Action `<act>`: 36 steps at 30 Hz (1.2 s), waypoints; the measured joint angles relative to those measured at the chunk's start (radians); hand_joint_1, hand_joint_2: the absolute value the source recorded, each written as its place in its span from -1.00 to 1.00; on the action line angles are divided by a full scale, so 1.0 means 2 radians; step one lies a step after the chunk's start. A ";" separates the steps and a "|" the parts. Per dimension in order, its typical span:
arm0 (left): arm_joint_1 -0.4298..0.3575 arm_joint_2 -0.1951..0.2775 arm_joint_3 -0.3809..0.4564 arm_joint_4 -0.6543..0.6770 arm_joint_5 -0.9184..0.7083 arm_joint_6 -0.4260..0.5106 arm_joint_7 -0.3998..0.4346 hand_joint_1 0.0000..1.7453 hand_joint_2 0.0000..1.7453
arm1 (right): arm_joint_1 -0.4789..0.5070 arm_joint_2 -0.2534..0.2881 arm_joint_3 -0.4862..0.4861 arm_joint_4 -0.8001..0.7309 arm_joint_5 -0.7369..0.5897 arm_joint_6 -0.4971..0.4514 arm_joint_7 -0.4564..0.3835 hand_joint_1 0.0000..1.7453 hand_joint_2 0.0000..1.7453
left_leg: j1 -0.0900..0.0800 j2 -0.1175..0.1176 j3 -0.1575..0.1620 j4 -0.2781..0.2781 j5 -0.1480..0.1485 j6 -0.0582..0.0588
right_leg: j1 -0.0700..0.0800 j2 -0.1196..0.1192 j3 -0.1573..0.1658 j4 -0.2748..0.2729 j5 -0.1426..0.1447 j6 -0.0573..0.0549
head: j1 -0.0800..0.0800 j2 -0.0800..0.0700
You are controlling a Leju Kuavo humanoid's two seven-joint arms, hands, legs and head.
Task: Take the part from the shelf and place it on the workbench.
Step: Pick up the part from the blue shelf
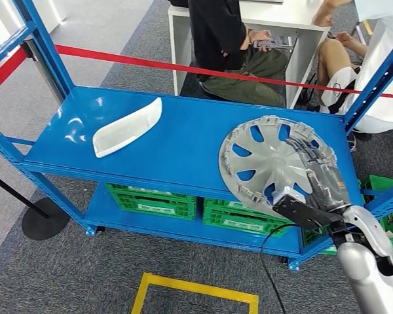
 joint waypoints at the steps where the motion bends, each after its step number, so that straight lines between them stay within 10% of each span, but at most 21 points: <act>1: 0.000 -0.001 0.002 0.000 0.001 0.000 0.000 -1.00 -1.00 | 0.011 -0.006 -0.006 -0.009 0.002 0.002 0.000 -1.00 1.00 | 0.000 0.000 0.000 0.000 0.000 0.000 | 0.000 0.000 0.000 0.000 0.000 0.000 | 0.000 0.000; 17: -0.001 -0.004 0.009 0.000 -0.004 0.004 0.006 -1.00 -1.00 | 0.147 -0.053 -0.015 -0.037 0.136 0.030 0.034 -1.00 1.00 | 0.000 0.000 0.000 0.000 -0.002 -0.002 | 0.000 0.001 -0.001 0.001 -0.002 -0.001 | 0.000 0.000; 36: -0.001 -0.005 0.009 0.000 -0.006 0.004 0.007 -1.00 -1.00 | 0.160 -0.059 -0.001 -0.026 0.145 0.030 0.043 -1.00 1.00 | 0.000 0.000 0.000 0.000 -0.002 -0.002 | 0.000 0.001 -0.001 0.001 -0.002 -0.001 | 0.000 0.000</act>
